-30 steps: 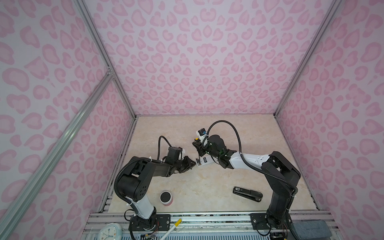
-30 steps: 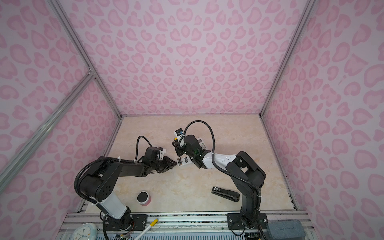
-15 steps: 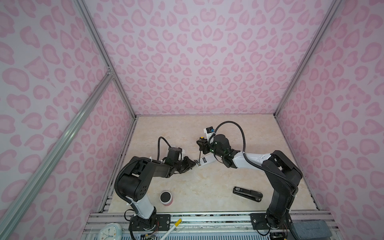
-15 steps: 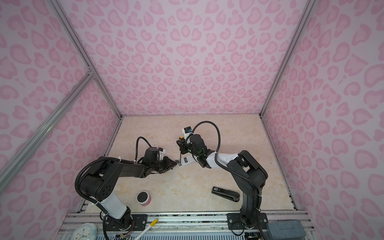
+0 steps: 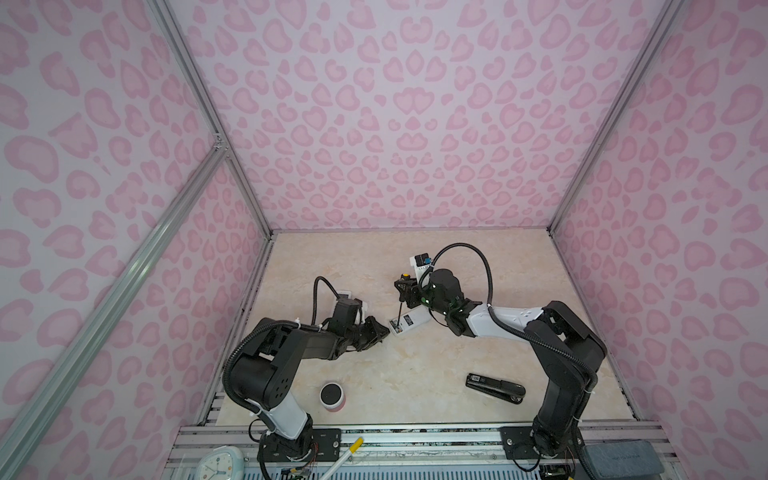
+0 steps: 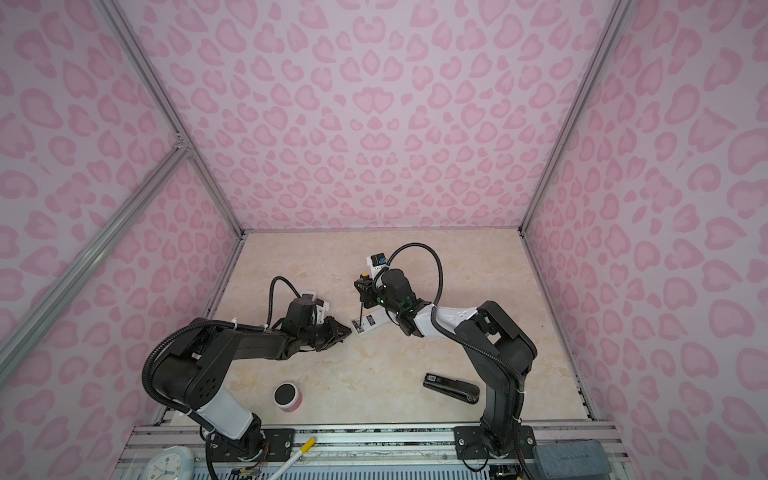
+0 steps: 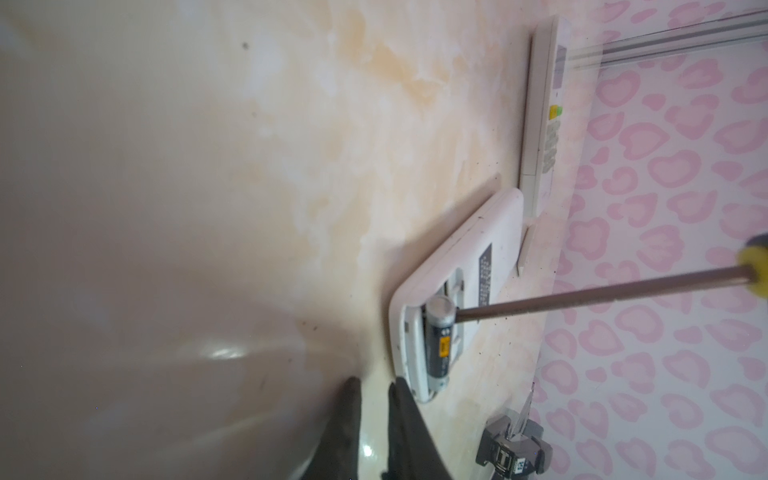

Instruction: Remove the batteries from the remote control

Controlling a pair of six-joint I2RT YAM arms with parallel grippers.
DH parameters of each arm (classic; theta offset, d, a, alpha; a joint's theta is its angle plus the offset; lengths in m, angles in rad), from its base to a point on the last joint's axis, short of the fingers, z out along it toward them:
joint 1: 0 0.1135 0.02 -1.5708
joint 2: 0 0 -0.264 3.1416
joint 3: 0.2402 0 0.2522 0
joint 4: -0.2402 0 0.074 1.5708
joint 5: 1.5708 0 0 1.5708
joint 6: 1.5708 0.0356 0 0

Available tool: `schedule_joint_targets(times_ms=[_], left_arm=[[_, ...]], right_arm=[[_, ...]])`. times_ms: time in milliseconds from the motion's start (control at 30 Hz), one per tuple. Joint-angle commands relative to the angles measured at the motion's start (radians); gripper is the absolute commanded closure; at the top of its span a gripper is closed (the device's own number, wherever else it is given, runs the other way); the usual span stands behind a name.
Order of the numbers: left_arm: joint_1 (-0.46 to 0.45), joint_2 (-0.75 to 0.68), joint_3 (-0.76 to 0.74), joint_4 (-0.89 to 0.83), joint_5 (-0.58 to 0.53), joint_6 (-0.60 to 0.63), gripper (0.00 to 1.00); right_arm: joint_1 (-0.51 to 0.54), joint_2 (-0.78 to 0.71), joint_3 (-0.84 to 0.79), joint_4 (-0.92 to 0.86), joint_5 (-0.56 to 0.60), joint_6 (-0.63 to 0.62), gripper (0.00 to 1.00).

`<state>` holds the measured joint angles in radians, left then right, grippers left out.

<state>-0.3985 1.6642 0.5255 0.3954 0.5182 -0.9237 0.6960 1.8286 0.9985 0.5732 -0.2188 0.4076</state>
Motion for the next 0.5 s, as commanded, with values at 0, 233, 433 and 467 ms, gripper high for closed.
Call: schedule_joint_targets(times_ms=[0, 233, 433, 467], left_arm=[[0.001, -0.008, -0.023, -0.142, -0.069, 0.001, 0.82], [0.001, -0.002, -0.018, -0.135, -0.063, 0.002, 0.82], [0.001, 0.004, -0.017, -0.135, -0.061, 0.002, 0.82], [0.001, 0.002, -0.018, -0.135, -0.061, 0.004, 0.82]], right_arm=[[-0.001, -0.008, -0.006, 0.018, -0.01, 0.0, 1.0], [0.014, -0.03, 0.001, 0.013, -0.004, -0.011, 1.0], [0.034, -0.031, 0.032, -0.027, -0.013, -0.05, 1.0], [0.037, -0.028, 0.035, -0.027, -0.015, -0.049, 1.0]])
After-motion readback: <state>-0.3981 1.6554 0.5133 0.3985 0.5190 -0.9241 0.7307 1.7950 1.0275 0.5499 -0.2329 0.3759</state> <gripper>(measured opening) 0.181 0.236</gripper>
